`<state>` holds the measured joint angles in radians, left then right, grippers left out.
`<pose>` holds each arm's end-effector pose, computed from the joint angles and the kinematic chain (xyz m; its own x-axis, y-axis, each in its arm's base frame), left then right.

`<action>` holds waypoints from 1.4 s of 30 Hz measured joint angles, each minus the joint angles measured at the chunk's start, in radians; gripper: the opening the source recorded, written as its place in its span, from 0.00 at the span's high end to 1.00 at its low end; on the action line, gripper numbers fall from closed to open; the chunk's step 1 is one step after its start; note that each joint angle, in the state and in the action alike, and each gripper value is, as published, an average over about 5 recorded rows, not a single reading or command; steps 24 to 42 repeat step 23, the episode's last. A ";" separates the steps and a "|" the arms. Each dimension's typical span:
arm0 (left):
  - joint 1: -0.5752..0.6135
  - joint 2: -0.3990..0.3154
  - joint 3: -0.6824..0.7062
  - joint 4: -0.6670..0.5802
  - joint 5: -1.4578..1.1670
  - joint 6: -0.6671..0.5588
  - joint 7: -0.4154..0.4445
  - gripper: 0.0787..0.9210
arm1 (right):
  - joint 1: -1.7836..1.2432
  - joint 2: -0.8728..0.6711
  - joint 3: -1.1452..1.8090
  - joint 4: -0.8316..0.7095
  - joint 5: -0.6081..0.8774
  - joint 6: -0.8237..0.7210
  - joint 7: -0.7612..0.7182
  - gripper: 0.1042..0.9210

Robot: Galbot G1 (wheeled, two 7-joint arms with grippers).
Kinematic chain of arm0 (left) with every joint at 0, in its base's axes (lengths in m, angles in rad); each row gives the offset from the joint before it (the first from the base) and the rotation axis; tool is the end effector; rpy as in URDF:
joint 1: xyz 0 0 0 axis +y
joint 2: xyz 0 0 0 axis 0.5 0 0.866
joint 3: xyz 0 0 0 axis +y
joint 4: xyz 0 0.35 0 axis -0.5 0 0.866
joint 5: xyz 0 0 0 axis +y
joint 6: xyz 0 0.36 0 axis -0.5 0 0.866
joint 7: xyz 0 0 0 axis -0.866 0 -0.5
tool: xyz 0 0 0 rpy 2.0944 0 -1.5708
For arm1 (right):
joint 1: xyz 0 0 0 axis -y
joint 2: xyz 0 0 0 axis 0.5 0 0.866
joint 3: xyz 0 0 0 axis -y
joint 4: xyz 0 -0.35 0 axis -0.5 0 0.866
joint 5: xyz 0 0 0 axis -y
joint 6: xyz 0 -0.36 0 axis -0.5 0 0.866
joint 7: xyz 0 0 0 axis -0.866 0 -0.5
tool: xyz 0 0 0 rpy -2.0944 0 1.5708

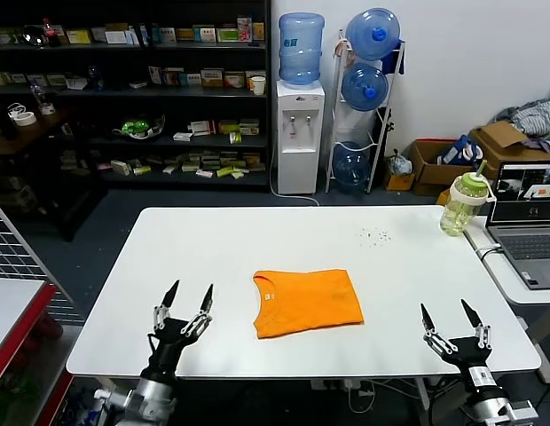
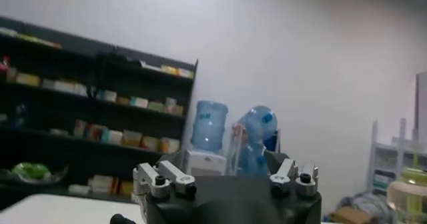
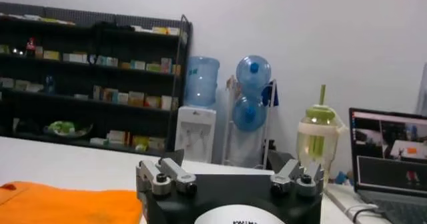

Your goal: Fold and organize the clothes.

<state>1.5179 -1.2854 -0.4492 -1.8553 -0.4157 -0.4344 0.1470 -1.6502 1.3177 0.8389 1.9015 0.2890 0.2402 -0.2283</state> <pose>0.1955 0.0455 -0.3756 -0.9487 0.2098 -0.2365 0.2497 0.9560 -0.1538 0.1536 -0.1606 -0.3477 -0.9988 -0.0430 -0.0240 -0.0402 0.9936 -0.1058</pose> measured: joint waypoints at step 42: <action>0.147 -0.094 -0.126 -0.033 0.073 -0.131 0.101 0.12 | -0.003 0.150 0.031 -0.003 -0.095 0.138 -0.055 0.12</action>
